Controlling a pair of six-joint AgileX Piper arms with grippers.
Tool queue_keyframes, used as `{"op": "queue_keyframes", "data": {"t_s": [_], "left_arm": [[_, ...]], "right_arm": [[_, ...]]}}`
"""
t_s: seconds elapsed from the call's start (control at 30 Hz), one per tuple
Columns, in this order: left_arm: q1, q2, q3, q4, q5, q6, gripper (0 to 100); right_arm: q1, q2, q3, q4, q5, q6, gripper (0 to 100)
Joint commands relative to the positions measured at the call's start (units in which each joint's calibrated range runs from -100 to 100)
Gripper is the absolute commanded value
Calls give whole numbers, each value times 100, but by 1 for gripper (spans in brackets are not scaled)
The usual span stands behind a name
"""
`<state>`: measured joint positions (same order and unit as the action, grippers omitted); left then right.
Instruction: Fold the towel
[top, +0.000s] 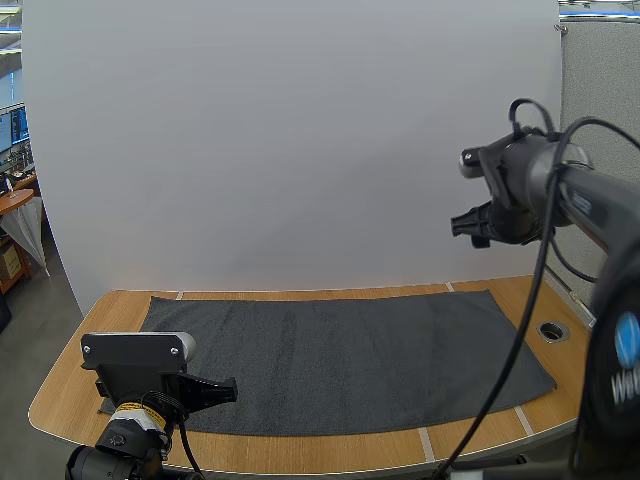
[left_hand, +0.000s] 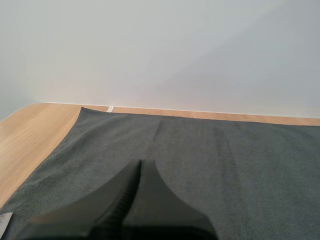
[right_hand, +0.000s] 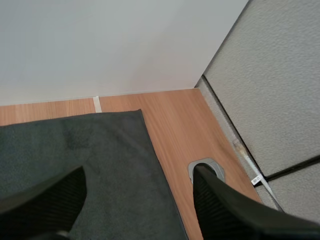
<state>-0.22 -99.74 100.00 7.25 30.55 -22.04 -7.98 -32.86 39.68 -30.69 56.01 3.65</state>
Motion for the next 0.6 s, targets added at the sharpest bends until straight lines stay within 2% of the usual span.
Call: {"op": "queue_keyframes", "data": {"t_s": [0.0,0.37,0.5,0.57], "left_arm": [[-11,-26,0,32,-119,-31,0],[-11,-26,0,32,-119,-31,0],[-11,-26,0,32,-119,-31,0],[-11,-26,0,32,-119,-31,0]], "right_arm": [[-13,370,-43,-71,-282,-143,100],[-20,1398,-89,-94,-1305,-179,100],[-217,1661,-397,-79,-1529,-221,100],[-403,1834,-653,131,-1658,-411,100]]}}
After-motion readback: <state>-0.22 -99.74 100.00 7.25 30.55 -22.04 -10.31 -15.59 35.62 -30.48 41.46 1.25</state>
